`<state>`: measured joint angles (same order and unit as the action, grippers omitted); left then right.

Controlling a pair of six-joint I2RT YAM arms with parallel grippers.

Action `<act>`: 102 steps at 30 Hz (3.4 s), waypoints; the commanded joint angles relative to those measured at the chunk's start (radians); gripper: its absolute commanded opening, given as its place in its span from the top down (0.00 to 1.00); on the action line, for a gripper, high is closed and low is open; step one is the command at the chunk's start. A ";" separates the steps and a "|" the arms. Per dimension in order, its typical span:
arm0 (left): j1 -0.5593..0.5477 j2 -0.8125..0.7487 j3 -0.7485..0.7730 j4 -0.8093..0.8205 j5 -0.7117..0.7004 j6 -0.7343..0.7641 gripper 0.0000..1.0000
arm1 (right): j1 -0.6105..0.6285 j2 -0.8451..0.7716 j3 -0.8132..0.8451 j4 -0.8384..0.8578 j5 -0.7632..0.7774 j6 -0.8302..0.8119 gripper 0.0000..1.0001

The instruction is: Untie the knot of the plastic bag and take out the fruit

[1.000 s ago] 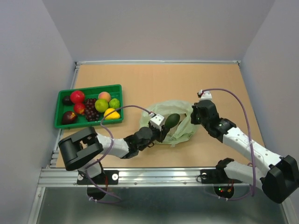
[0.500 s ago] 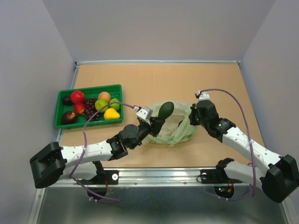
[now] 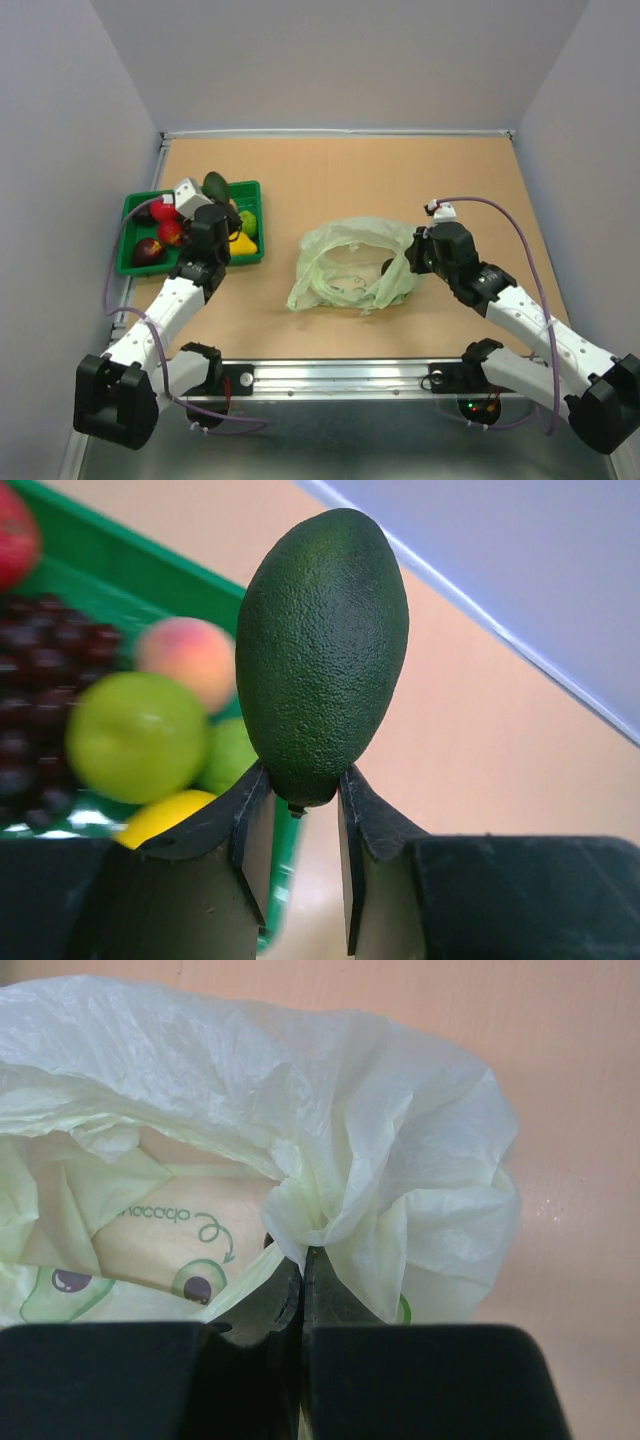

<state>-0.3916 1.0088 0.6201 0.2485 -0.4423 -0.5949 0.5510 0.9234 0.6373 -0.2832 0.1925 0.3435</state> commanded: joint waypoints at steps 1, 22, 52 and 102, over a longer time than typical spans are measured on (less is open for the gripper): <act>0.158 -0.024 -0.007 -0.106 0.034 -0.065 1.00 | 0.006 -0.014 -0.005 0.029 -0.036 -0.011 1.00; 0.415 0.117 0.099 -0.198 0.085 -0.060 0.08 | 0.007 -0.067 -0.005 0.033 -0.079 -0.024 0.86; -0.608 0.065 -0.002 0.132 0.223 0.127 0.09 | 0.006 0.170 0.081 -0.132 0.329 0.164 0.00; -0.731 0.004 -0.145 0.088 -0.102 -0.125 0.13 | 0.277 0.322 0.162 -0.087 0.372 0.141 1.00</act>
<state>-1.0821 1.1198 0.4137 0.4458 -0.4599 -0.7280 0.8322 1.2461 0.8257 -0.4316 0.5827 0.4614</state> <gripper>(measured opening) 0.877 0.023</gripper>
